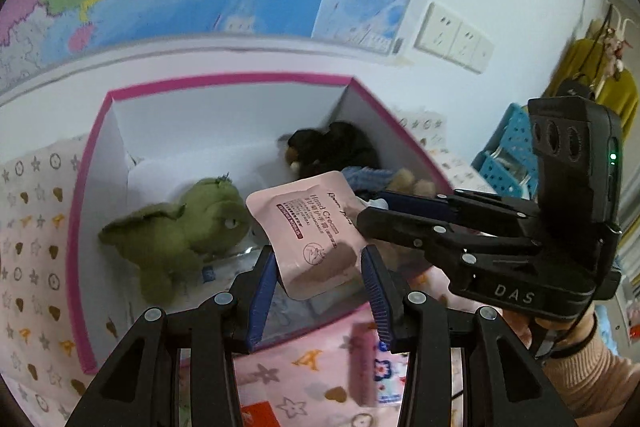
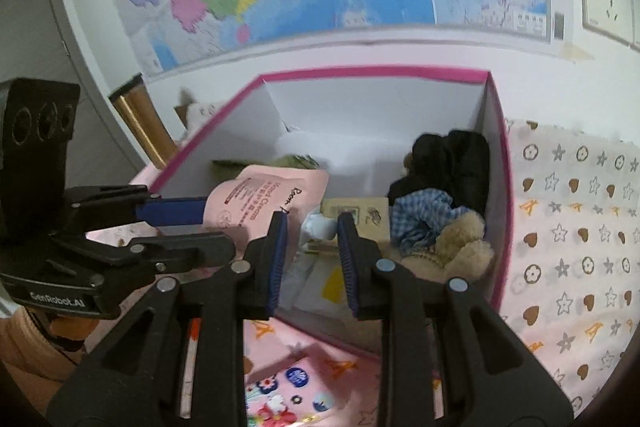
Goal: Organize soft objects
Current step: 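Carry the pink sachet into the box and open the right gripper, then reach the right gripper to the white-green mask packet and grasp it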
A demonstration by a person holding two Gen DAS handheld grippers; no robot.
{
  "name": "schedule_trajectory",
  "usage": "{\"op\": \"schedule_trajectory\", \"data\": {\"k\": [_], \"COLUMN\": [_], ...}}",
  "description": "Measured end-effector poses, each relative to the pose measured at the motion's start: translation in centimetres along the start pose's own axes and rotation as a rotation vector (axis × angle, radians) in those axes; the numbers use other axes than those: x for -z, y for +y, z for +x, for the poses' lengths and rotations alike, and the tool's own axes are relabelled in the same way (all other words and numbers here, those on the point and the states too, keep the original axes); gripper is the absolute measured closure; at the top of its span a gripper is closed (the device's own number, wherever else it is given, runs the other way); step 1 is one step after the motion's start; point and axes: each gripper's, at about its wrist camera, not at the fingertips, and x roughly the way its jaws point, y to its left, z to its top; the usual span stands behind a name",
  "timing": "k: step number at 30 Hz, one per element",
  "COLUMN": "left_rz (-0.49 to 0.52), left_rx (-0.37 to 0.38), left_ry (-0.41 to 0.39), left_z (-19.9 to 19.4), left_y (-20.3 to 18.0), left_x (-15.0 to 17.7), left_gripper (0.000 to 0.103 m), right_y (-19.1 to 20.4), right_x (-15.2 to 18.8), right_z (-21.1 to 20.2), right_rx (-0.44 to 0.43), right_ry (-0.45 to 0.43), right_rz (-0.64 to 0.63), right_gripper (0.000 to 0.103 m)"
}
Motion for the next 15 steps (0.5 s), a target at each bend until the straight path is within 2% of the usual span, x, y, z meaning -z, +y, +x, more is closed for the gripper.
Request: {"op": "schedule_trajectory", "data": {"k": [7,15], "left_rz": [-0.025,0.000], "left_rx": [-0.064,-0.081], "left_ry": [0.030,-0.042], "left_z": [1.7,-1.5], "left_y": [1.3,1.1], "left_x": [0.6,1.9], "left_gripper": [0.060,0.059], "right_y": [-0.6,0.1], "right_x": [1.0,2.2], "right_z": [0.8,-1.5], "right_rx": [0.036,0.013], "right_ry": [0.031,0.014], "right_rz": [0.014,0.013], "right_gripper": [0.074,0.074]}}
